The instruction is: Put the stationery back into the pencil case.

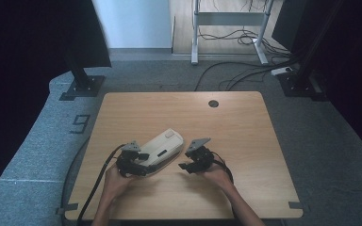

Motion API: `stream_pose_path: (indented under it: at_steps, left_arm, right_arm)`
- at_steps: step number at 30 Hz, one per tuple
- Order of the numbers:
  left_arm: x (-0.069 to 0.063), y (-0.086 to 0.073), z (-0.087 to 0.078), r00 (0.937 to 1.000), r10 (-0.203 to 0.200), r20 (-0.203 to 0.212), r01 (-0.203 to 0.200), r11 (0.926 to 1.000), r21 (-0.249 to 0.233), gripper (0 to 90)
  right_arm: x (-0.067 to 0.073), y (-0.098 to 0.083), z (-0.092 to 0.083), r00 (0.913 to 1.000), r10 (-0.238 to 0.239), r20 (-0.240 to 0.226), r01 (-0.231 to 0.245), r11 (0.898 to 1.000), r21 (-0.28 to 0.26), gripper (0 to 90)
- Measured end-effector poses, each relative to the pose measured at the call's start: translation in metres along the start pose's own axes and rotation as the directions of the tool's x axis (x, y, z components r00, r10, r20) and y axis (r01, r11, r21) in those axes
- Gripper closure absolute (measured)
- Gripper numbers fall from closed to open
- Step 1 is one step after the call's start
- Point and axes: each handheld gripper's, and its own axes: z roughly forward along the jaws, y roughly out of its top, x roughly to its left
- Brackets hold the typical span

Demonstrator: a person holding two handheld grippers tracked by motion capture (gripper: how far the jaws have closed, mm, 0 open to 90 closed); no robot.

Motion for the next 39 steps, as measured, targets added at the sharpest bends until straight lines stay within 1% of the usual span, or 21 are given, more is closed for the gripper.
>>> stream_pose_path:
  at_steps: [3,4,5,7,9,13,15,18,22,27,28,32,35,39]
  left_arm:
    - [-0.001,0.001,-0.004,1.0000,-0.007,0.001,0.007,0.9998,-0.020,23.1]
    - [-0.001,0.001,-0.004,1.0000,-0.007,0.001,0.007,0.9998,-0.020,22.9]
    - [-0.002,0.002,-0.008,0.9999,-0.006,0.009,0.006,0.9994,-0.034,21.9]
    - [-0.005,0.002,-0.011,0.9998,0.016,0.010,-0.015,0.9993,-0.034,17.3]
    - [-0.009,0.003,-0.015,0.9993,0.038,-0.004,-0.038,0.9988,-0.032,15.6]
    - [-0.011,0.003,-0.023,0.9989,0.045,-0.010,-0.045,0.9977,-0.050,14.3]
    - [-0.012,0.003,-0.027,0.9979,0.058,-0.029,-0.060,0.9968,-0.054,13.9]
    - [-0.014,0.002,-0.032,0.9957,0.074,-0.055,-0.077,0.9962,-0.041,11.6]
    - [-0.016,-0.001,-0.034,0.9889,0.094,-0.115,-0.095,0.9954,-0.003,8.1]
    - [-0.017,-0.005,-0.037,0.9840,0.103,-0.145,-0.101,0.9947,0.016,3.8]
    - [-0.017,-0.005,-0.038,0.9838,0.105,-0.145,-0.103,0.9944,0.021,3.1]
    - [-0.014,-0.009,-0.043,0.9840,0.100,-0.147,-0.099,0.9950,0.009,1.4]
    - [-0.012,-0.013,-0.048,0.9837,0.094,-0.153,-0.096,0.9954,-0.001,0.5]
    - [-0.009,-0.018,-0.054,0.9834,0.087,-0.159,-0.091,0.9958,-0.014,0.0]
  right_arm:
    - [-0.002,-0.002,-0.006,0.9998,0.011,0.018,-0.011,1.000,-0.008,36.8]
    - [-0.003,-0.003,-0.008,0.9997,0.014,0.018,-0.014,1.000,-0.013,35.7]
    - [-0.004,-0.003,-0.011,0.9996,0.019,0.021,-0.018,1.000,-0.020,34.4]
    - [-0.005,-0.004,-0.015,0.9991,0.027,0.034,-0.026,0.999,-0.029,30.8]
    - [-0.006,-0.005,-0.020,0.9985,0.033,0.043,-0.032,0.999,-0.042,29.3]
    - [-0.007,-0.007,-0.030,0.9968,0.044,0.068,-0.040,0.998,-0.058,23.5]
    - [-0.008,-0.008,-0.035,0.9960,0.044,0.078,-0.039,0.997,-0.065,22.3]
    - [-0.009,-0.010,-0.042,0.9949,0.053,0.086,-0.047,0.996,-0.069,20.2]
    - [-0.009,-0.014,-0.050,0.9933,0.058,0.100,-0.052,0.997,-0.065,18.5]
    - [-0.011,-0.020,-0.060,0.9909,0.066,0.117,-0.059,0.996,-0.065,17.7]
    - [-0.011,-0.022,-0.062,0.9902,0.070,0.121,-0.062,0.996,-0.066,17.5]
    - [-0.012,-0.028,-0.070,0.9870,0.076,0.142,-0.068,0.996,-0.060,17.1]
    - [-0.013,-0.033,-0.075,0.9855,0.082,0.149,-0.074,0.996,-0.059,16.1]
    - [-0.016,-0.041,-0.084,0.9807,0.097,0.170,-0.087,0.994,-0.064,15.2]
